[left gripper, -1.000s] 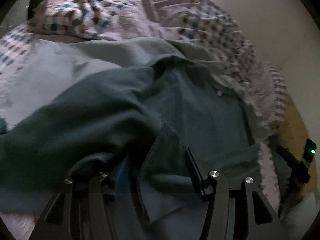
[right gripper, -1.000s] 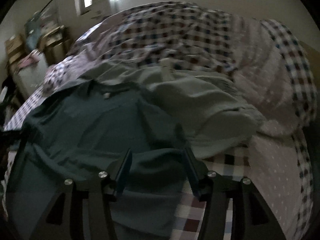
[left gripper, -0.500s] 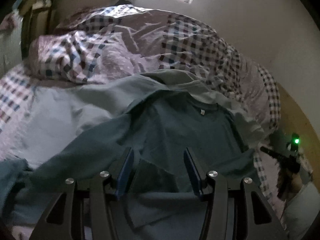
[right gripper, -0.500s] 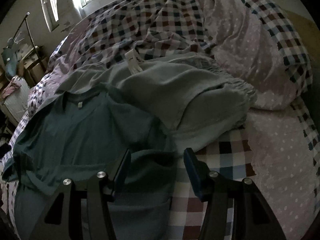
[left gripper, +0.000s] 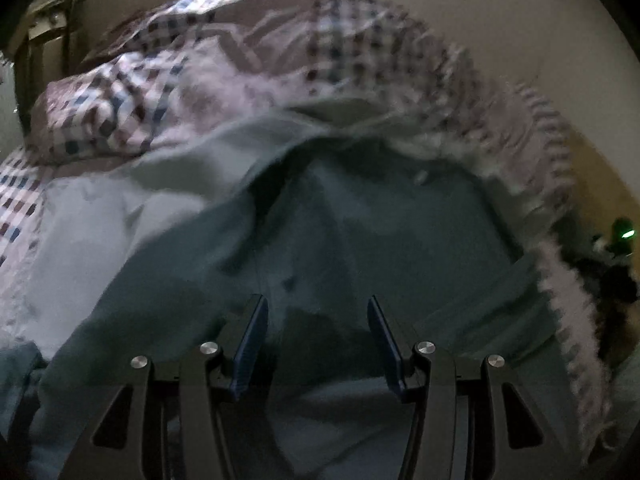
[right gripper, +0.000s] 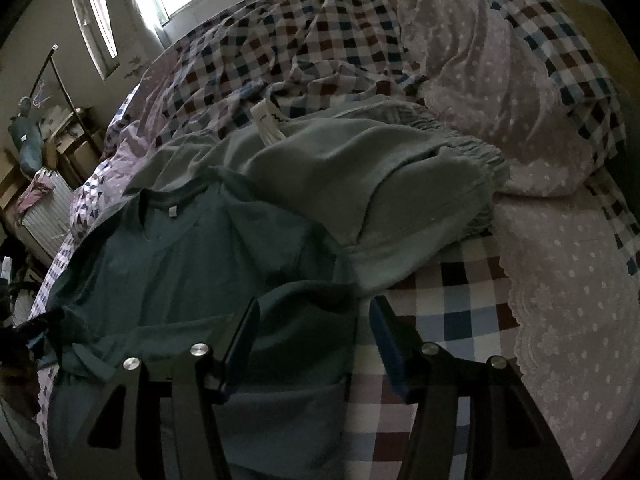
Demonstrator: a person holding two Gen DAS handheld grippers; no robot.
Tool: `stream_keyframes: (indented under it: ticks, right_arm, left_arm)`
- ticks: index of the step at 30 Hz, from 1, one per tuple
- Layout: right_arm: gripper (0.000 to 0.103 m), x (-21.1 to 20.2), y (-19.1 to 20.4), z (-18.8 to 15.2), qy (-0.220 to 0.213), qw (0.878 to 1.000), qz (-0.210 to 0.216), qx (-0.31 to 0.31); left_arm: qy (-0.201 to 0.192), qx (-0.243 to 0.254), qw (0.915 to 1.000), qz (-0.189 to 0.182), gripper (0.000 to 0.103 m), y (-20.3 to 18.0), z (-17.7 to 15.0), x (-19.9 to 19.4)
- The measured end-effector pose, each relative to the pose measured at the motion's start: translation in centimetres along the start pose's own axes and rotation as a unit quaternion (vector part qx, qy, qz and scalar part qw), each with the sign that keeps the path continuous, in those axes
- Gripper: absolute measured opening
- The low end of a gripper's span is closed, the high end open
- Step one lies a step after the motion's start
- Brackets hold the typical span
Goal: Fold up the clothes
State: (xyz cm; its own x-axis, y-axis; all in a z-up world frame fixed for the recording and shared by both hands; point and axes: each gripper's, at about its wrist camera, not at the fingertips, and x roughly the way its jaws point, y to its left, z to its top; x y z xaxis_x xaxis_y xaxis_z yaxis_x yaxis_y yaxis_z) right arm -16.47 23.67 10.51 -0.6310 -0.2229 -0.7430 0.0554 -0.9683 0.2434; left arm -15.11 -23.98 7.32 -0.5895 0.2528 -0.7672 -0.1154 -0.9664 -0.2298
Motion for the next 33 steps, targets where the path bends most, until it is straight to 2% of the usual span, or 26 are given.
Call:
stream_keyframes:
  ticks: [5, 10, 12, 13, 14, 17, 22, 29, 33]
  right_arm:
    - [0.061, -0.2, 0.4, -0.2, -0.008, 1.0, 0.002, -0.007]
    - [0.061, -0.5, 0.6, 0.2, -0.019, 1.0, -0.008, -0.011]
    - [0.061, -0.7, 0.7, 0.4, -0.022, 1.0, -0.01, -0.013]
    - [0.061, -0.6, 0.8, 0.4, -0.023, 1.0, -0.01, -0.015]
    - [0.061, -0.6, 0.8, 0.5, -0.023, 1.0, -0.011, -0.017]
    - [0.061, -0.3, 0.7, 0.6, -0.02, 1.0, -0.006, -0.015]
    - [0.061, 1.2, -0.9, 1.4, -0.005, 0.999, 0.018, 0.044]
    - [0.061, 5.5, -1.0, 3.2, 0.061, 0.997, -0.054, 0.01]
    - [0.061, 8.1, -2.1, 3.7, 0.082, 0.995, -0.049, 0.013]
  left_arm:
    - [0.004, -0.013, 0.9999, 0.009, 0.054, 0.8, -0.9, 1.3]
    - [-0.005, 0.007, 1.0, -0.001, 0.049, -0.2, -0.7, 1.2]
    - [-0.006, 0.014, 0.9998, 0.014, 0.029, -0.4, -0.8, 1.5]
    - [-0.006, 0.014, 0.9997, 0.02, 0.01, -0.4, -0.8, 1.6]
    - [-0.003, 0.01, 0.9997, 0.023, 0.003, -0.2, -0.8, 1.8]
    - [-0.013, 0.006, 0.9997, 0.019, 0.001, -0.2, -0.8, 1.4]
    - [-0.052, -0.012, 0.9986, 0.005, 0.001, -0.1, 0.0, -0.2]
    - [-0.058, -0.021, 0.9981, 0.004, 0.001, 0.1, 0.3, -0.4]
    - [-0.058, -0.033, 0.9977, 0.003, 0.001, 0.6, 0.2, -0.2]
